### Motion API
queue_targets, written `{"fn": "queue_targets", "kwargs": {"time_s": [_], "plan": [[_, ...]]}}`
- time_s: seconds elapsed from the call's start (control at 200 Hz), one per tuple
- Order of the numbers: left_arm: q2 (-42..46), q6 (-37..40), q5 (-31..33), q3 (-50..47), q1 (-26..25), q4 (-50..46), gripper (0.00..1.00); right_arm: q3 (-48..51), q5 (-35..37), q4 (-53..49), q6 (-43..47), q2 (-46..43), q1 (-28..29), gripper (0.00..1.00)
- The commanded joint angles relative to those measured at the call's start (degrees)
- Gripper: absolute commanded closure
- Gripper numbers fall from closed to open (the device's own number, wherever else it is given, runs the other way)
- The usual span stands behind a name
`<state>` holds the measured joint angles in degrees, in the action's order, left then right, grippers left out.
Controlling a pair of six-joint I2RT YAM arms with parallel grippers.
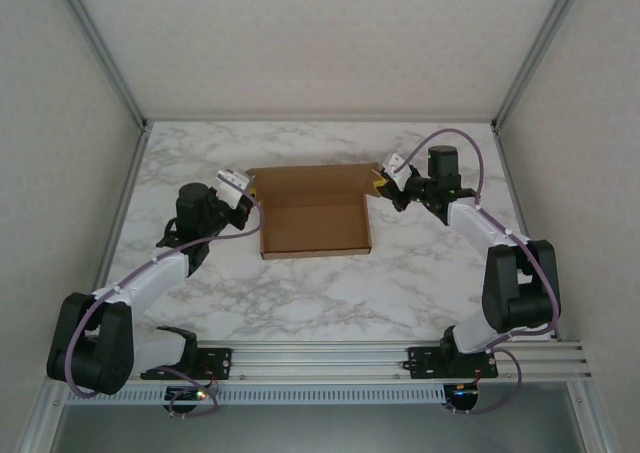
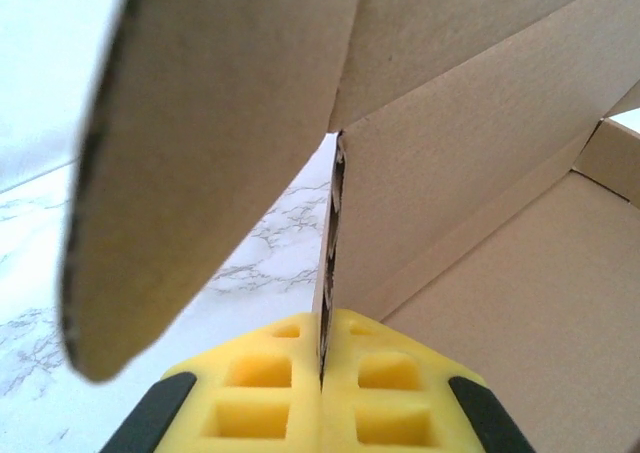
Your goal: Fold the paper box
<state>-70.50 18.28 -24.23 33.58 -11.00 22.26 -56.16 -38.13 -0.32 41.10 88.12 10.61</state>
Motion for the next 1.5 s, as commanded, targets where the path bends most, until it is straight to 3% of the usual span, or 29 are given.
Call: {"fn": "queue_targets", "kwargs": {"time_s": [0.0, 0.2, 0.32, 0.446, 0.556, 0.731, 0.856, 0.931, 1.082, 1.262, 1.497], "plan": [[-1.0, -4.9, 0.4, 2.9, -0.2, 1.6, 1.00, -0.7, 2.8, 0.4, -4.5, -3.2, 2.0, 1.00], [-3.2, -14.2, 2.3, 4.7, -3.1, 2.7, 1.00, 4.7, 13.6, 10.0, -17.5, -6.5, 10.1, 1.00], [-4.3, -18.5, 5.6, 4.4, -5.0, 4.3, 1.00, -2.3, 30.8, -2.0, -24.9, -5.7, 15.8, 1.00], [-5.1, -20.7, 10.1, 4.4, -8.1, 5.8, 1.00, -1.0, 35.5, 0.6, -34.6, -6.7, 17.7, 1.00], [-5.3, -22.1, 12.4, 4.5, -9.7, 7.2, 1.00, -2.4, 43.8, -0.1, -45.6, -6.8, 18.0, 1.00], [-5.2, -24.8, 13.8, 5.3, -10.0, 7.5, 1.00, -0.2, 46.9, 5.3, -57.5, -8.2, 18.8, 1.00], [-5.1, -27.5, 14.6, 4.4, -11.0, 9.6, 1.00, -0.8, 54.6, 0.5, -72.0, -9.1, 18.5, 1.00], [-5.2, -29.6, 16.2, 3.3, -11.9, 11.5, 1.00, 0.0, 50.4, 3.0, -71.4, -9.0, 18.3, 1.00], [-5.5, -34.4, 21.6, 0.9, -14.2, 16.7, 1.00, -0.5, 51.8, 3.7, -72.7, -7.3, 19.4, 1.00], [-10.0, -32.0, 25.5, 1.4, -16.1, 20.1, 1.00, -0.1, 53.5, 5.9, -71.5, -4.6, 20.0, 1.00], [-17.4, -33.3, 25.9, 3.5, -16.9, 23.2, 1.00, 0.8, 52.7, 8.9, -68.9, 0.7, 20.0, 1.00]]}}
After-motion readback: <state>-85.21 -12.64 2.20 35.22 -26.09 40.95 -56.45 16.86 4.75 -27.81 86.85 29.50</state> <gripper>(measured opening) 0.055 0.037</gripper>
